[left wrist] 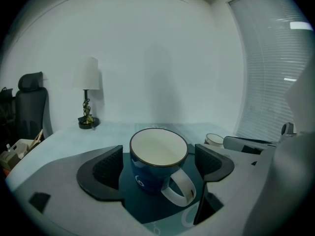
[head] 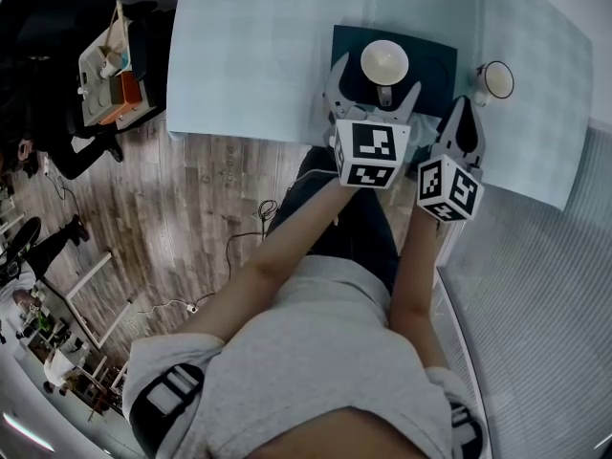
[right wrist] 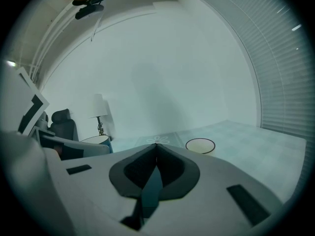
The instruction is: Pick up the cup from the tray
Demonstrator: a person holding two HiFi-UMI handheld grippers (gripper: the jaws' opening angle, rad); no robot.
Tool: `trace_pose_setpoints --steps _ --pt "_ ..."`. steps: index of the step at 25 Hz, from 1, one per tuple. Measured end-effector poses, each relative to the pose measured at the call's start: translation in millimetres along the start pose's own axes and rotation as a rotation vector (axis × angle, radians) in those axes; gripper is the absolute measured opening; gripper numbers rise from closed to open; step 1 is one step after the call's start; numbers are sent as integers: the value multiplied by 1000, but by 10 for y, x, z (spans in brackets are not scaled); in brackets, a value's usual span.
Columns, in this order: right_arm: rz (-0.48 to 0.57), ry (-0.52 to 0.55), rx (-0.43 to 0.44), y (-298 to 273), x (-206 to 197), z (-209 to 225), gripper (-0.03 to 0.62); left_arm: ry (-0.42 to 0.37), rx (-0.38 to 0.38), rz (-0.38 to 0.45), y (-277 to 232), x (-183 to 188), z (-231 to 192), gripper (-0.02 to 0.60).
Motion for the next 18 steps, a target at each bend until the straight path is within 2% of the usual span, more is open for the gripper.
trace_pose_setpoints --steps 7,18 --pt "-12 -6 11 -68 -52 7 8 -29 -3 -31 -116 -88 -11 445" --pt "-31 -15 16 -151 -139 26 8 -66 -22 -32 -238 -100 -11 440"
Point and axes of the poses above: the fingertips, and each gripper's own axes: y backward along the fingers, z to its right, x out of its top, the point moved 3 cm from there along y, backward along the fingers, and after that the axes turned 9 degrees about z, right-handed, at the moved point
